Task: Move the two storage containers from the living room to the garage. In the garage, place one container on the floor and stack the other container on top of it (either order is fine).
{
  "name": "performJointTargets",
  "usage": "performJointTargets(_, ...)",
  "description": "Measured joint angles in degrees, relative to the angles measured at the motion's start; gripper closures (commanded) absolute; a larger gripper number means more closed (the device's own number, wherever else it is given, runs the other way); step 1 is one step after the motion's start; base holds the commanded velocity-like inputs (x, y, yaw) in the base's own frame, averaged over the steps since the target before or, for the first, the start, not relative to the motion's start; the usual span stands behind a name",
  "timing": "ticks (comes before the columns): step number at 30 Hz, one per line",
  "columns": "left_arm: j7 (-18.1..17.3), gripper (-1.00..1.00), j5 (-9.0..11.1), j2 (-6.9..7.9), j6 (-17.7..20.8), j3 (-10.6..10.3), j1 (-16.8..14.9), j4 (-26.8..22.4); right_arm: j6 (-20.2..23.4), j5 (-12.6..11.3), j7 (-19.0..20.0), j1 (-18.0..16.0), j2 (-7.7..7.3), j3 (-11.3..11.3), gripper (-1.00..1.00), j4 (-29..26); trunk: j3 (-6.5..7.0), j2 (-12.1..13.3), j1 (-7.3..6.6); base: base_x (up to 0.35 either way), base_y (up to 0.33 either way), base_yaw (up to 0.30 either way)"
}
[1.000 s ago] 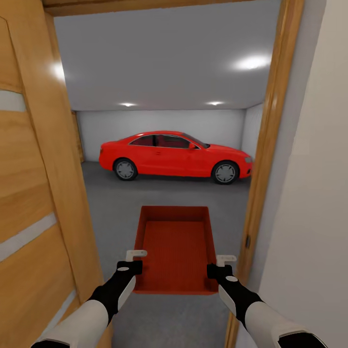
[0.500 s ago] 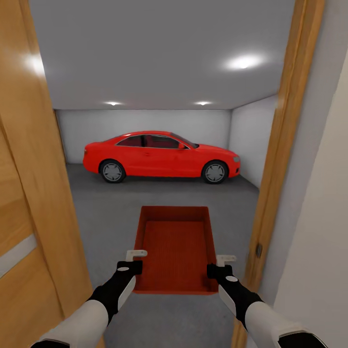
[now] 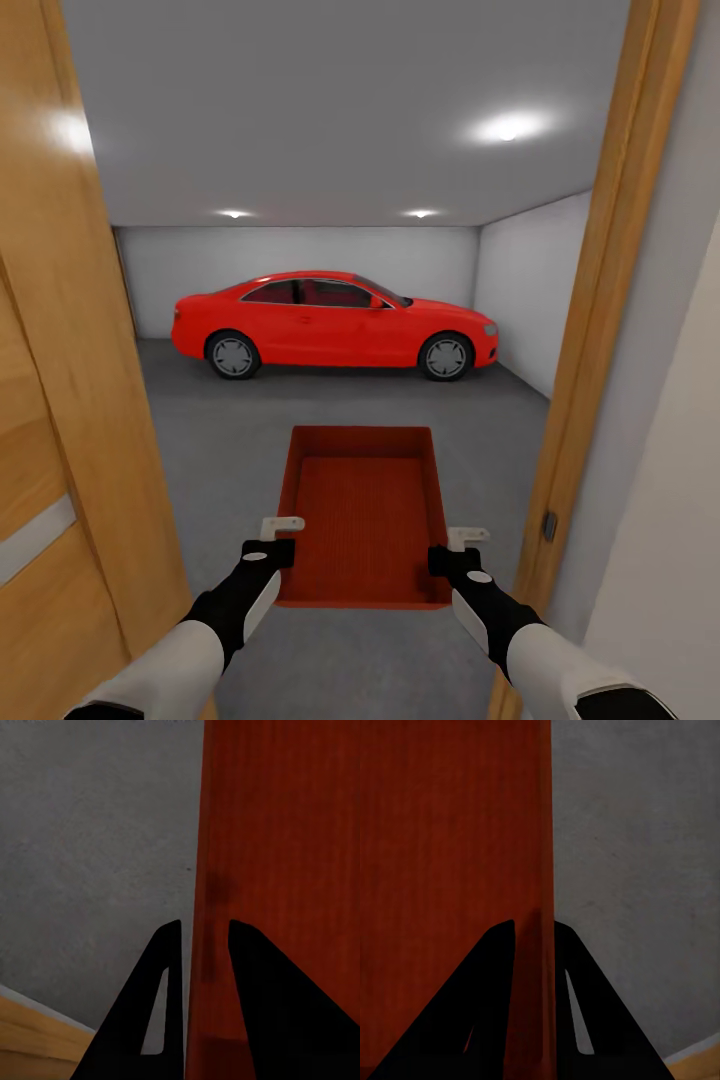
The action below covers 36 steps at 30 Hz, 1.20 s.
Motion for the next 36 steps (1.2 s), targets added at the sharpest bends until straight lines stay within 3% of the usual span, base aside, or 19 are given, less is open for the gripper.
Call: performJointTargets(36, -0.02, 1.00, -0.02, 0.05, 0.06, -0.01, -0.01, 0.04, -0.03, -0.06, -0.04, 0.01, 0.06, -0.01, 1.00, 0.08, 0.00, 0.00, -0.02, 0.315, 0.000, 0.000)
